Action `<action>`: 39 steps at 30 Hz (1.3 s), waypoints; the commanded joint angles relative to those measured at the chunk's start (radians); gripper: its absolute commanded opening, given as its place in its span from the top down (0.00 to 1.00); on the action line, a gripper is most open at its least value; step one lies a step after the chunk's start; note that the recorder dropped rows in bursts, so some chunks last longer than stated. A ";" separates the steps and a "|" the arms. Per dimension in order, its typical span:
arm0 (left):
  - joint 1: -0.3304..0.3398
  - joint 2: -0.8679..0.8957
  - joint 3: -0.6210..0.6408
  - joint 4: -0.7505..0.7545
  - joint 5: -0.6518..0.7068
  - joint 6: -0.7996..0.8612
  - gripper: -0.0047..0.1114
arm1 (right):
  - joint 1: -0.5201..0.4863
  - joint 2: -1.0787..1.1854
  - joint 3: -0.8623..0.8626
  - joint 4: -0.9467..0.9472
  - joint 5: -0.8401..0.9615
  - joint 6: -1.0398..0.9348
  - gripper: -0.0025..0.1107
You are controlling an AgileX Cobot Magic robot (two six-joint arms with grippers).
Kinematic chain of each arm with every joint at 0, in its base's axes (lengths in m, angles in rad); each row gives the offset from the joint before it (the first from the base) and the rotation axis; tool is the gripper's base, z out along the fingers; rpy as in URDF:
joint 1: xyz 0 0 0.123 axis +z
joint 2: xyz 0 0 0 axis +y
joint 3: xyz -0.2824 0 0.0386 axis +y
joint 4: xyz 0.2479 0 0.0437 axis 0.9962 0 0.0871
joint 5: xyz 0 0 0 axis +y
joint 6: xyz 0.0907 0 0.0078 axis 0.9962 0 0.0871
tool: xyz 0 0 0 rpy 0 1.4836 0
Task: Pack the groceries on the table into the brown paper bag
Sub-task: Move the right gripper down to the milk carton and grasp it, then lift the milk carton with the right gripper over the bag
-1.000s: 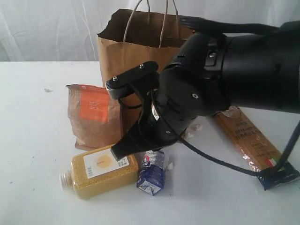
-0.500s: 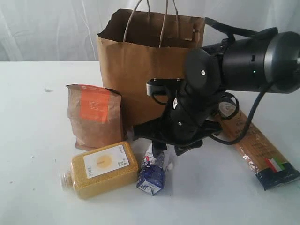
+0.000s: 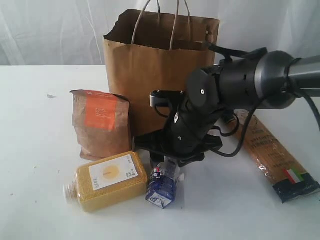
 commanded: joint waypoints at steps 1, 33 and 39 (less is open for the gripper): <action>-0.005 -0.004 0.001 0.000 -0.002 0.002 0.96 | -0.001 0.025 -0.001 0.003 -0.011 -0.006 0.48; -0.005 -0.004 0.001 0.000 -0.002 0.002 0.96 | -0.001 0.053 -0.001 0.094 -0.046 -0.066 0.82; -0.005 -0.004 0.001 0.000 -0.002 0.002 0.96 | -0.001 -0.055 -0.006 0.094 -0.045 -0.111 0.98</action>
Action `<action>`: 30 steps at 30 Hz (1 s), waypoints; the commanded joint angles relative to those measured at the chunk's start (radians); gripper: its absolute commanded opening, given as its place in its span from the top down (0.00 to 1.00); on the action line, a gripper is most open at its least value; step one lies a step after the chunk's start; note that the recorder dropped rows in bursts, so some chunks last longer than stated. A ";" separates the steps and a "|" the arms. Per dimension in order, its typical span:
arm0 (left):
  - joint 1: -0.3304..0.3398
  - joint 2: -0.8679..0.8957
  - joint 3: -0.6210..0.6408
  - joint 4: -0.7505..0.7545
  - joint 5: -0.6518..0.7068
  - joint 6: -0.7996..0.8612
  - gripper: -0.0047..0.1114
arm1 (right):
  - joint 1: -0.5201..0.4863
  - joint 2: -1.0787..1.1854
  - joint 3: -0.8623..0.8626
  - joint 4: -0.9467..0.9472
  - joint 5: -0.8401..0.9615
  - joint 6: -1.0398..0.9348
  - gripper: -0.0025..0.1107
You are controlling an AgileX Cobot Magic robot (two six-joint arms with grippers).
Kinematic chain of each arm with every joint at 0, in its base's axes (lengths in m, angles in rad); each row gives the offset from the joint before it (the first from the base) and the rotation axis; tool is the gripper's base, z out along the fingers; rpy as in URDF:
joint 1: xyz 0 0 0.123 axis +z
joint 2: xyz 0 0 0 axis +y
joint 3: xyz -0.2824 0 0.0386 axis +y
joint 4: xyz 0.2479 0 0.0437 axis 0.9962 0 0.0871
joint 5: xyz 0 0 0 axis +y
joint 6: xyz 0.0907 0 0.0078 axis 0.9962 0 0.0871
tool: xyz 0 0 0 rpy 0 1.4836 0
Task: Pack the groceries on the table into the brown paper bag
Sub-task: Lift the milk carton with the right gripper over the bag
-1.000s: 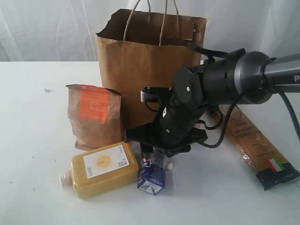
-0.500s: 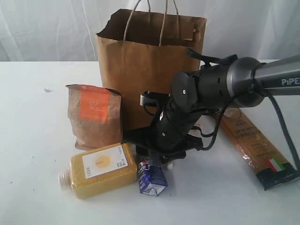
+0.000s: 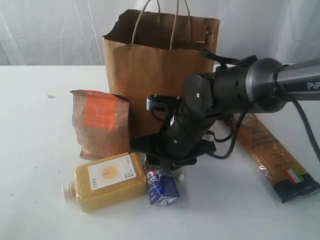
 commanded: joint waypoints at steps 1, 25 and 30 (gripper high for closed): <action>-0.005 -0.004 0.001 0.000 -0.002 0.002 0.96 | -0.001 -0.116 -0.003 -0.004 -0.001 -0.051 0.98; -0.005 -0.004 0.001 0.000 -0.002 0.002 0.96 | -0.001 -0.696 -0.003 0.034 -0.683 -0.359 0.98; -0.005 -0.004 0.001 0.000 -0.002 0.002 0.96 | -0.001 -0.589 -0.003 0.041 -1.047 -0.677 0.98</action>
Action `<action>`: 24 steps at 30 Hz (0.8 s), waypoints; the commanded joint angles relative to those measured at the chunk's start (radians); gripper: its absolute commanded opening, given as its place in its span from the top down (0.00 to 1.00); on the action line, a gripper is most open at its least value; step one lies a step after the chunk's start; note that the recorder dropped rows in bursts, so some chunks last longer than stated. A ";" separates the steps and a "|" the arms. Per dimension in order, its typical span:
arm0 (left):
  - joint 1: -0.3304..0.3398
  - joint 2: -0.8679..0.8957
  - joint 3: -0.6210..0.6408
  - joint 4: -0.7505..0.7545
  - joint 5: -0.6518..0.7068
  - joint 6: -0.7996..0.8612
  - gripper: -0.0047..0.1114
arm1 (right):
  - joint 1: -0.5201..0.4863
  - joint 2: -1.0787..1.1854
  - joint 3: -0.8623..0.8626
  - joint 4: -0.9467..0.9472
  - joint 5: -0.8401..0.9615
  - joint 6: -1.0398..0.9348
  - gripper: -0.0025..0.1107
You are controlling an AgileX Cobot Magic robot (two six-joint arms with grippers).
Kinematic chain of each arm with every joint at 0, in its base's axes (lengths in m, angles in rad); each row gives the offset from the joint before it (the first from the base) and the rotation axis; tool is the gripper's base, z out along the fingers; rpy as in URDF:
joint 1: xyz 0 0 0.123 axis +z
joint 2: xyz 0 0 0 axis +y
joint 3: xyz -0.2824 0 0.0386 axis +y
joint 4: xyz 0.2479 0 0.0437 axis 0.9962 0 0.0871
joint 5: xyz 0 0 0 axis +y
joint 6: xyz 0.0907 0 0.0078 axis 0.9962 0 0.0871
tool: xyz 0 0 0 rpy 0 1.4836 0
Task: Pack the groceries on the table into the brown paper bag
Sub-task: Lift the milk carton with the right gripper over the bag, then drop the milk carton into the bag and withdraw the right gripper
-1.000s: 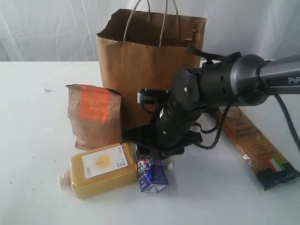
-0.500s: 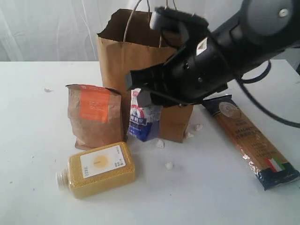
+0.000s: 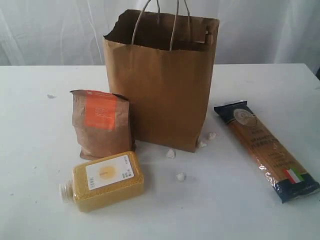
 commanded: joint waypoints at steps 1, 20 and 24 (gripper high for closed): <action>-0.005 -0.004 0.001 0.000 -0.002 0.002 0.96 | -0.001 0.098 -0.003 0.012 -0.297 -0.232 0.98; -0.005 -0.004 0.001 0.000 -0.002 0.002 0.96 | -0.080 0.305 -0.003 0.627 -0.308 -0.356 0.98; -0.005 -0.004 0.001 0.000 -0.002 0.002 0.96 | -0.080 0.298 -0.003 0.627 -0.264 -0.356 0.98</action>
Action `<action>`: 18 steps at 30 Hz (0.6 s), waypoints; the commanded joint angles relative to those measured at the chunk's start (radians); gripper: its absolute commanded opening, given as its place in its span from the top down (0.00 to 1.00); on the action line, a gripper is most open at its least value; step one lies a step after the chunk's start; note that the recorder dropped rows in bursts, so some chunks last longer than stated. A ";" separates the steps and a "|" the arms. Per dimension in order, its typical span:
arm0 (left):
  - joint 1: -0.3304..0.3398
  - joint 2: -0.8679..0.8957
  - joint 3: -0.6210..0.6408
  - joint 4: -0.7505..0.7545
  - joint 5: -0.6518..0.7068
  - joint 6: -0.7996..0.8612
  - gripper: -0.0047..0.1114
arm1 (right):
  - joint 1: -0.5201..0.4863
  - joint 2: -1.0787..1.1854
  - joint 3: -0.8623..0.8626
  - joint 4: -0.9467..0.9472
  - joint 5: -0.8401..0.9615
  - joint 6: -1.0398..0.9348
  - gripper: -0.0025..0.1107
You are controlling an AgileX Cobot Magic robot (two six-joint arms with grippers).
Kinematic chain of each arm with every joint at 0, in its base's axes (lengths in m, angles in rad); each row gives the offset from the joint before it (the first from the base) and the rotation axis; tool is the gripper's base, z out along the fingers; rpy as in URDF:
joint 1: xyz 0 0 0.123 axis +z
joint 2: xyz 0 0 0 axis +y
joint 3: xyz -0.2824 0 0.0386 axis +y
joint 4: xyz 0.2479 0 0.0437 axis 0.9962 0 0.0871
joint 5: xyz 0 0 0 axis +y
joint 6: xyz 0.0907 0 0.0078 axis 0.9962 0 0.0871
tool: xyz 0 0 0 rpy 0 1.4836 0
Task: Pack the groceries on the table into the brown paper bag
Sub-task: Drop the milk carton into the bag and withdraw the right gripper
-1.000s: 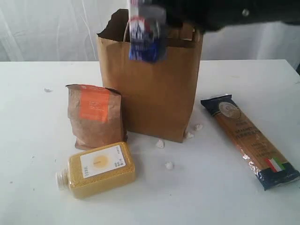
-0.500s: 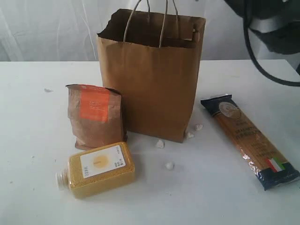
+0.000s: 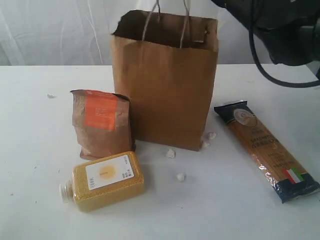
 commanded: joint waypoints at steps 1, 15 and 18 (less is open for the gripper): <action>-0.005 -0.004 0.001 0.000 -0.002 0.002 0.96 | -0.003 -0.028 -0.003 -0.001 0.113 -0.017 0.98; -0.005 -0.004 0.001 0.000 -0.002 0.002 0.96 | -0.097 -0.188 0.049 -0.001 0.462 -0.509 0.98; -0.005 -0.004 0.001 0.000 -0.002 0.002 0.96 | -0.181 -0.221 0.095 -0.001 0.496 -0.499 0.98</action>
